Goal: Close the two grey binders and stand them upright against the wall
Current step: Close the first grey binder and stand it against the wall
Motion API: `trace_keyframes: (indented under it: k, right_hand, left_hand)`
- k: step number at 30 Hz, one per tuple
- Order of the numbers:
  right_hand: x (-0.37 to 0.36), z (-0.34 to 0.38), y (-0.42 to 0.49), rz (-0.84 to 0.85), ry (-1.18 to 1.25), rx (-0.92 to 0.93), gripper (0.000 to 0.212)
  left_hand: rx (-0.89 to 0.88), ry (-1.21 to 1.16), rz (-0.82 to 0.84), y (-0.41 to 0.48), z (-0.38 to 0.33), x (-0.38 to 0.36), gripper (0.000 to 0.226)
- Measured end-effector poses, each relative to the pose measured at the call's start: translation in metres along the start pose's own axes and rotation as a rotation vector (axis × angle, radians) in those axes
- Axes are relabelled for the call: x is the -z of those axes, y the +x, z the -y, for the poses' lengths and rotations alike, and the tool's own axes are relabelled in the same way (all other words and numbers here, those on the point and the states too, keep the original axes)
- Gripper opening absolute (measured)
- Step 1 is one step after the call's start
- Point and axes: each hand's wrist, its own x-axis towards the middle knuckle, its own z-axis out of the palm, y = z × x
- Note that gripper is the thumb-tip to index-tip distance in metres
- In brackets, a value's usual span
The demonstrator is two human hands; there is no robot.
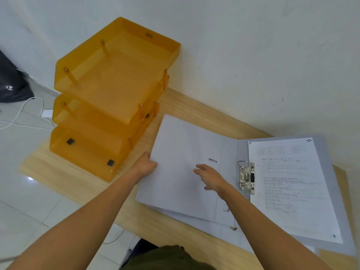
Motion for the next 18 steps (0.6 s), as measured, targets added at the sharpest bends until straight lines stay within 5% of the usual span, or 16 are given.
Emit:
trace_keyframes:
  k: [7, 12, 15, 18]
  right_hand:
    - [0.019, 0.008, -0.018, 0.052, 0.236, 0.049, 0.052]
    - [0.029, 0.042, -0.041, 0.166, 0.416, 0.162, 0.061]
    - [0.034, 0.06, -0.057, 0.204, 0.49, 0.23, 0.069]
    - [0.05, 0.065, -0.072, 0.216, 0.568, 0.28, 0.07]
  left_hand:
    - [-0.039, -0.364, 0.228, -0.049, -0.056, 0.005, 0.039]
    - [-0.064, -0.685, 0.336, -0.084, -0.081, -0.002, 0.059]
    - [-0.069, -0.74, 0.389, -0.101, -0.095, -0.014, 0.076]
    - [-0.126, -0.731, 0.38, -0.111, -0.104, -0.035, 0.064]
